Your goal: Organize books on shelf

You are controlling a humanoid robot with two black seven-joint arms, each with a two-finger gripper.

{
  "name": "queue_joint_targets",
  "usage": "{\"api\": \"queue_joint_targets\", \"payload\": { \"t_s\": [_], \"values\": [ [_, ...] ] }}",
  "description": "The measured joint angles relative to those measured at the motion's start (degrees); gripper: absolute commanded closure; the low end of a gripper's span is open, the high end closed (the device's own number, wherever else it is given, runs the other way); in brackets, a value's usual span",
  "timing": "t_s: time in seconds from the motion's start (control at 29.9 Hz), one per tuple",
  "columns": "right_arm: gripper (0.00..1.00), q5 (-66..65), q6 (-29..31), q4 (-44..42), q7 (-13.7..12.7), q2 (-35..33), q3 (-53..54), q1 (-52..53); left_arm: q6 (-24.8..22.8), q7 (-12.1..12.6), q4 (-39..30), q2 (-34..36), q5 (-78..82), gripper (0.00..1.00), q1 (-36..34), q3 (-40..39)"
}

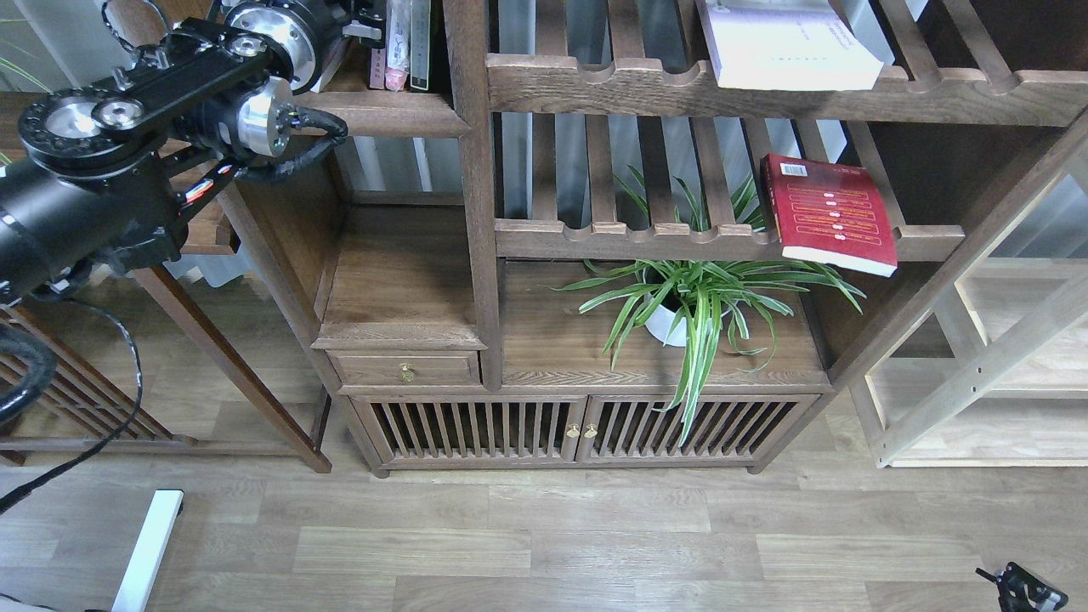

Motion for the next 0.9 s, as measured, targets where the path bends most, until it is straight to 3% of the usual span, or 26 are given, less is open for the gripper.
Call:
{"api": "queue_joint_targets", "payload": {
  "t_s": [0.5, 0.9],
  "values": [
    [0.00, 0.0, 0.0, 0.0, 0.0, 0.1, 0.0, -0.1, 0.0, 1.3, -2.5, 0.6, 0.0, 0.35, -0.1, 0.4],
    [0.00, 0.0, 0.0, 0.0, 0.0, 0.4, 0.0, -0.1, 0.0, 2.3, -9.7, 7.5, -1.4, 0.35, -0.1, 1.6]
  ]
}}
